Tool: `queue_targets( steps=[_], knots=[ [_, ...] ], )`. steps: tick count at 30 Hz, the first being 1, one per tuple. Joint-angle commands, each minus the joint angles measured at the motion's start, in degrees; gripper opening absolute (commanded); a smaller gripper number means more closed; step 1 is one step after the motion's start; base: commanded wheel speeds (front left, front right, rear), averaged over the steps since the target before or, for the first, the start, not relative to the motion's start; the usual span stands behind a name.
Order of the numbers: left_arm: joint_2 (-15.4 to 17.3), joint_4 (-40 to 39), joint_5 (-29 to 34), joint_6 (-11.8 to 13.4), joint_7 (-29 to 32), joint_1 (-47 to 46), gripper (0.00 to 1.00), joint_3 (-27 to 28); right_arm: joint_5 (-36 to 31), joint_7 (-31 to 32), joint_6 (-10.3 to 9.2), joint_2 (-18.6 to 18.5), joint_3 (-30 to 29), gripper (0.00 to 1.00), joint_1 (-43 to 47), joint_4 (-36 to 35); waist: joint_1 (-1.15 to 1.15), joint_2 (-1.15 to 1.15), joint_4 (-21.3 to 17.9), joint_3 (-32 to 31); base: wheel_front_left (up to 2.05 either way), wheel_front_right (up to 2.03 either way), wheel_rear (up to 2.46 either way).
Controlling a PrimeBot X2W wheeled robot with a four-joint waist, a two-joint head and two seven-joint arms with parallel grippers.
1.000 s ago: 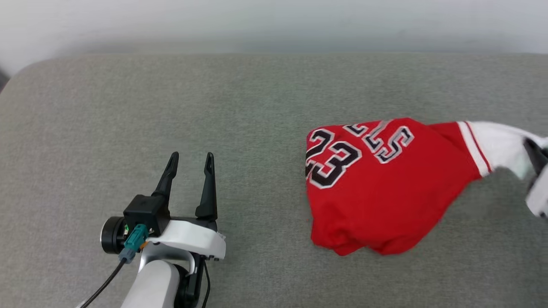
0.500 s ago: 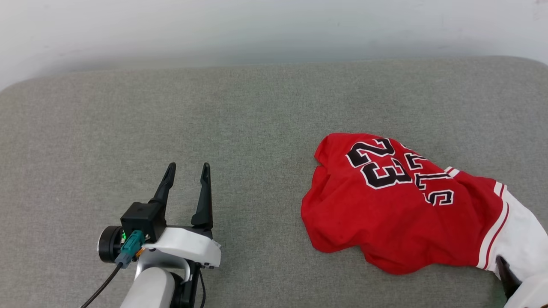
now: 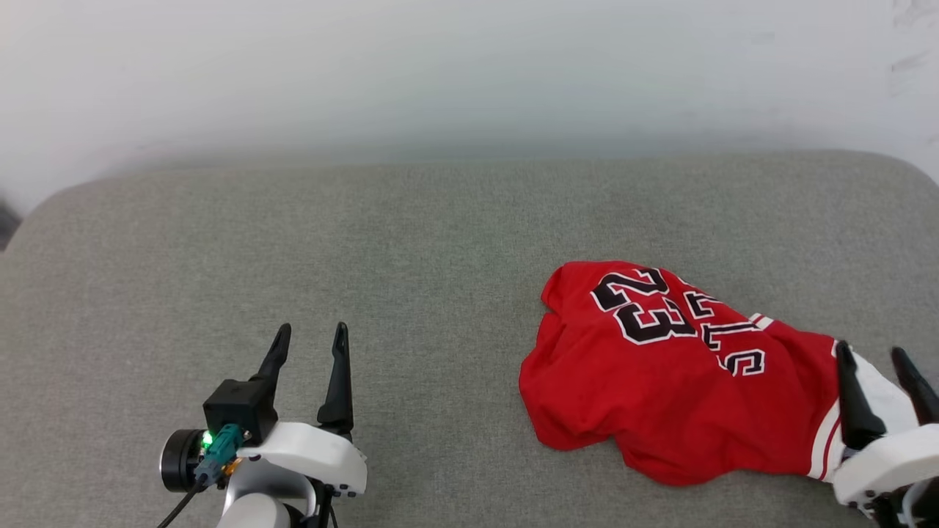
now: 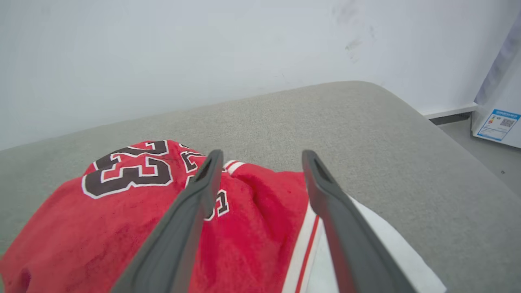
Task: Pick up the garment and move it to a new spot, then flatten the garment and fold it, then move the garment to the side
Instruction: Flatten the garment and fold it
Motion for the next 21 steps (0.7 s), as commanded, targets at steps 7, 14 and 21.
queue_targets(
  steps=[7, 14, 21],
  knots=[
    [0.8, 0.3, -0.6, 0.5, 1.8, 2.3, 1.0, -0.3, -3.3, -1.4, -0.02, 2.1, 6.3, 1.0, 3.7, -7.7, 0.0, 0.0, 0.5, -2.4, 0.0, 0.0, 0.0],
    [1.4, 0.6, -1.1, 1.3, 3.6, 3.2, 1.0, -0.3, -5.8, -0.3, -0.02, 3.3, 10.1, 1.0, 6.1, -14.1, 0.0, 0.0, -0.2, -3.0, 0.0, 0.0, 0.0],
    [0.9, 0.9, -0.3, 0.7, 7.3, -1.6, 1.0, -2.5, -6.4, 1.4, -0.02, 3.2, 10.9, 1.0, 5.7, -17.4, 0.0, 0.0, -1.1, -0.6, 0.0, 0.0, 0.0]
  ],
)
